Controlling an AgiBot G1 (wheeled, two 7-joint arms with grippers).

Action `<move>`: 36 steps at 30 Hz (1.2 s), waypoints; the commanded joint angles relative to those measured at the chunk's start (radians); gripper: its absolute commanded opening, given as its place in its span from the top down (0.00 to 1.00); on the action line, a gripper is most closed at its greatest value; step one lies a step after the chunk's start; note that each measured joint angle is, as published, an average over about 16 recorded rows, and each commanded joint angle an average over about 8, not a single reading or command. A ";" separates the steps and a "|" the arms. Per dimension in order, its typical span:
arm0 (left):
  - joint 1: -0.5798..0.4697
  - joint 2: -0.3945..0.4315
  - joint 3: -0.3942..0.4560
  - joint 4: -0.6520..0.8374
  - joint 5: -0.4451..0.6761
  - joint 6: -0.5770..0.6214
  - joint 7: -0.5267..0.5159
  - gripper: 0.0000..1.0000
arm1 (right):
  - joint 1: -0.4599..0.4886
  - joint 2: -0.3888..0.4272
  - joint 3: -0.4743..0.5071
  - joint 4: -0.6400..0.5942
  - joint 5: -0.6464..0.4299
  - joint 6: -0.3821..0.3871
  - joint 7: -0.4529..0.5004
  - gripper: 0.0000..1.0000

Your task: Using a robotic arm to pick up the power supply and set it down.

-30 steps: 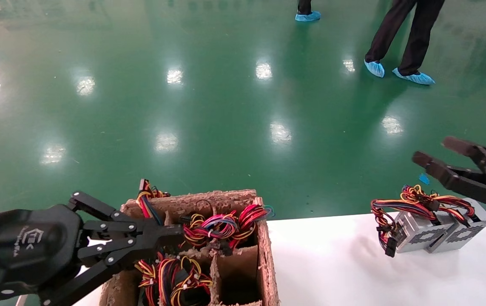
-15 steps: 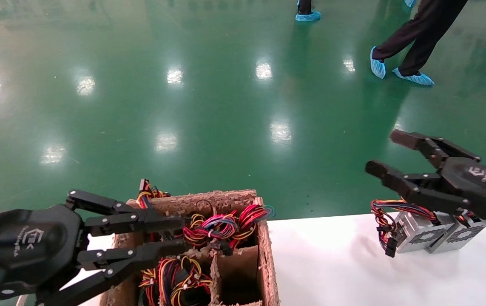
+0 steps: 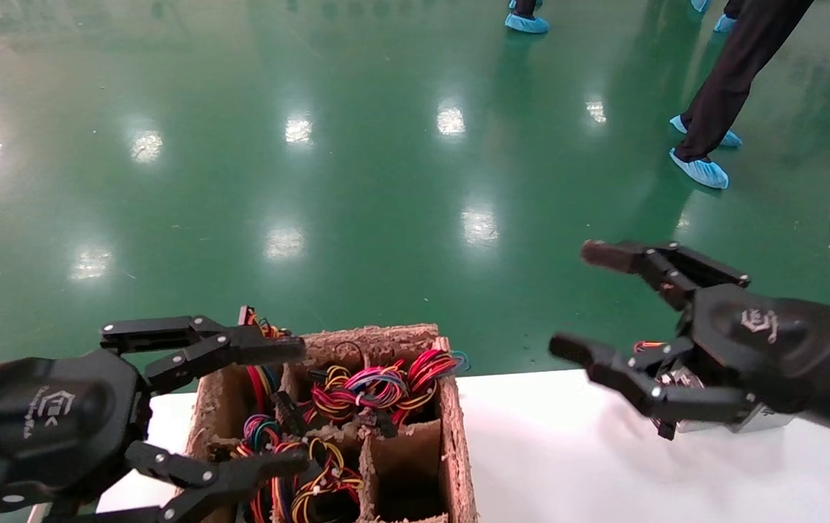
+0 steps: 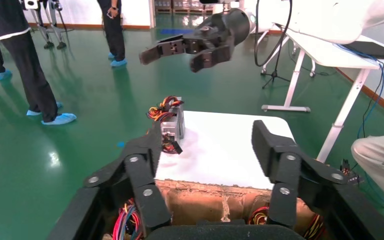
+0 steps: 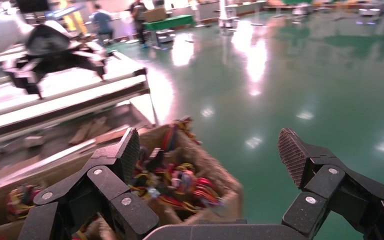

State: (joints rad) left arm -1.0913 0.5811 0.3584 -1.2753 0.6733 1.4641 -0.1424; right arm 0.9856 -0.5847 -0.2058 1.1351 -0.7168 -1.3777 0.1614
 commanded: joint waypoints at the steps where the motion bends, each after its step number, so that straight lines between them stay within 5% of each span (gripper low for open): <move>1: 0.000 0.000 0.000 0.000 0.000 0.000 0.000 0.00 | 0.011 -0.003 -0.009 0.019 -0.002 -0.015 0.003 0.00; 18: 0.000 0.000 0.000 0.000 0.000 0.000 0.000 0.00 | 0.095 -0.028 -0.079 0.160 -0.014 -0.127 0.028 0.00; 36: 0.000 0.000 0.000 0.000 -0.001 0.000 0.000 0.00 | 0.093 -0.028 -0.078 0.155 -0.016 -0.123 0.027 0.00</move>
State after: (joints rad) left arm -1.0911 0.5809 0.3587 -1.2751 0.6728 1.4638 -0.1422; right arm 1.0785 -0.6126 -0.2837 1.2907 -0.7323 -1.5012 0.1889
